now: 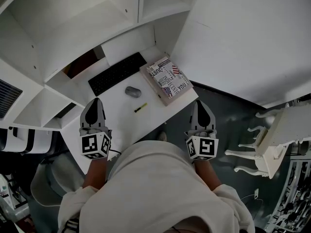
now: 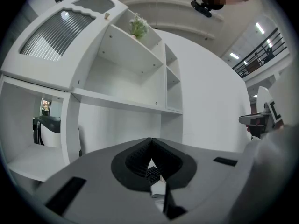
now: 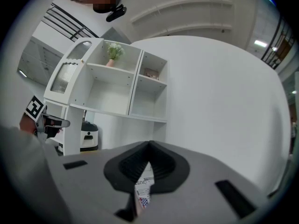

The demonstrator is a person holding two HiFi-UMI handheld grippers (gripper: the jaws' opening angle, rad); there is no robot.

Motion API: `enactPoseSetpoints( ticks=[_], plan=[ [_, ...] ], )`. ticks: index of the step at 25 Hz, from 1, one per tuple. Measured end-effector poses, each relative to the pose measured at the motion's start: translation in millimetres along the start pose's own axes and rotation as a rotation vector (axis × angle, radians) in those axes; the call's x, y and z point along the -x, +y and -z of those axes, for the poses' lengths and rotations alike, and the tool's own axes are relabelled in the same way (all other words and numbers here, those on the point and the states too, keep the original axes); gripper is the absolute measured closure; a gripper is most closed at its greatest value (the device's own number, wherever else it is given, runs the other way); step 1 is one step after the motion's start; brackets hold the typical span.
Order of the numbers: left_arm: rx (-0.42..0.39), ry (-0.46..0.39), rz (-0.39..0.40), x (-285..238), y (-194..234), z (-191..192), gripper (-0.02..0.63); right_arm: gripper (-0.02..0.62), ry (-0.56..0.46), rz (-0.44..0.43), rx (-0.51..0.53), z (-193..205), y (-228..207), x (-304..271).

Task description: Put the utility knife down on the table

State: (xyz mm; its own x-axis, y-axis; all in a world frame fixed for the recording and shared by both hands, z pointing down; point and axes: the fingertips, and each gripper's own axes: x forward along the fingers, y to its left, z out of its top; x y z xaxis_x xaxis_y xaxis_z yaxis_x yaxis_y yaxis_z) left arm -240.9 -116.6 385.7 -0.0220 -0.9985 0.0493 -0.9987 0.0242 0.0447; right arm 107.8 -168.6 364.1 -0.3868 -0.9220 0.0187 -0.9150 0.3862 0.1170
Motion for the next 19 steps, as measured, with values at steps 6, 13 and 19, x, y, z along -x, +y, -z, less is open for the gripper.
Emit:
enactPoseSetpoints(
  ticks=[6, 13, 19],
  plan=[
    [-0.007, 0.009, 0.004, -0.6, -2.1, 2.0, 0.604, 0.592, 0.003, 0.008, -0.005, 2.4, -2.6, 2.9],
    [-0.014, 0.02, 0.008, -1.6, -4.2, 4.4, 0.604, 0.592, 0.007, 0.015, -0.011, 5.4, -5.7, 5.1],
    [-0.019, 0.024, 0.01, -3.5, -7.8, 7.0, 0.604, 0.592, 0.004, 0.018, -0.011, 7.3, -9.6, 5.7]
  ],
)
